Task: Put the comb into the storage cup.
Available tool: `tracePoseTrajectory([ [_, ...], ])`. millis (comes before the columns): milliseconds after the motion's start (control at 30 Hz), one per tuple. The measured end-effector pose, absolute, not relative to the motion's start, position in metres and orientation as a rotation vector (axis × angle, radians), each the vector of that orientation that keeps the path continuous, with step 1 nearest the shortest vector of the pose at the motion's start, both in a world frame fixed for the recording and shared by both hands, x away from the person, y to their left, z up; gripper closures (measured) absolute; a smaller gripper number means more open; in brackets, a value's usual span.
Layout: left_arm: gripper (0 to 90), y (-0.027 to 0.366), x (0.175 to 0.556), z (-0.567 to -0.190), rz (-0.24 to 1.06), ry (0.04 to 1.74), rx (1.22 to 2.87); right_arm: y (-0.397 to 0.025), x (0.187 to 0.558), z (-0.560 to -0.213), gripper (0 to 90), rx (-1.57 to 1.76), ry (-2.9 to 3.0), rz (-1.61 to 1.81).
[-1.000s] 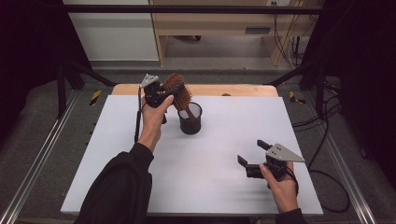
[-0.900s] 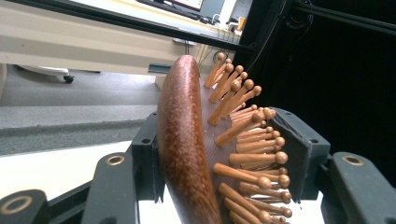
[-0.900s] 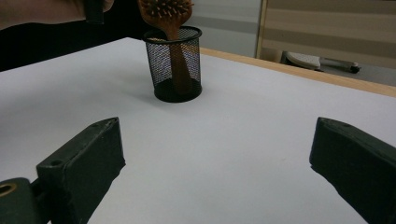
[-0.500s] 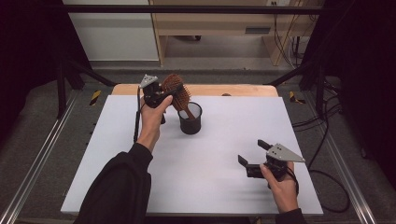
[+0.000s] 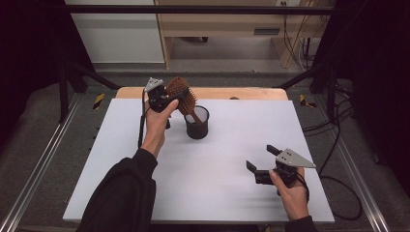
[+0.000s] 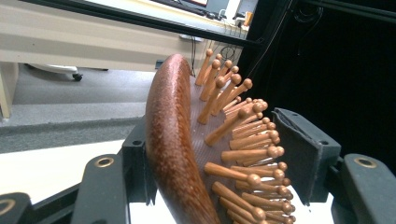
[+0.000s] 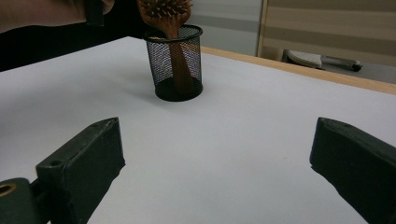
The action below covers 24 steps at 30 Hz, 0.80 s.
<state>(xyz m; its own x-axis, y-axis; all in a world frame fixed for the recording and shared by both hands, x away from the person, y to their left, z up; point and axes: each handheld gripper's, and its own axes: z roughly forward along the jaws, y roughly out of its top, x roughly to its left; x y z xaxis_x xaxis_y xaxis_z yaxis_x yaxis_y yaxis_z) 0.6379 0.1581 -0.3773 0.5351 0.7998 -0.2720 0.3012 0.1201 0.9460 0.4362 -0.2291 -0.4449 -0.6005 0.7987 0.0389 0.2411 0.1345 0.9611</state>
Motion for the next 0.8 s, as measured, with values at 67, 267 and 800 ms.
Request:
tracePoseTrajectory([
  [67, 36.7, 0.1585, 0.638, -0.3774, 0.473, 1.01, 1.459, -0.229, 0.436, -0.4447, 3.0, 0.997, 1.923, 1.485],
  [267, 36.6, 0.1604, 0.6391, -0.3783, 0.462, 1.015, 1.453, -0.2291, 0.4361, -0.4448, 3.0, 1.0, 1.927, 1.488],
  [800, 35.2, 0.1613, 0.6394, -0.379, 0.462, 1.019, 1.453, -0.2289, 0.4361, -0.445, 3.0, 1.0, 1.927, 1.489],
])
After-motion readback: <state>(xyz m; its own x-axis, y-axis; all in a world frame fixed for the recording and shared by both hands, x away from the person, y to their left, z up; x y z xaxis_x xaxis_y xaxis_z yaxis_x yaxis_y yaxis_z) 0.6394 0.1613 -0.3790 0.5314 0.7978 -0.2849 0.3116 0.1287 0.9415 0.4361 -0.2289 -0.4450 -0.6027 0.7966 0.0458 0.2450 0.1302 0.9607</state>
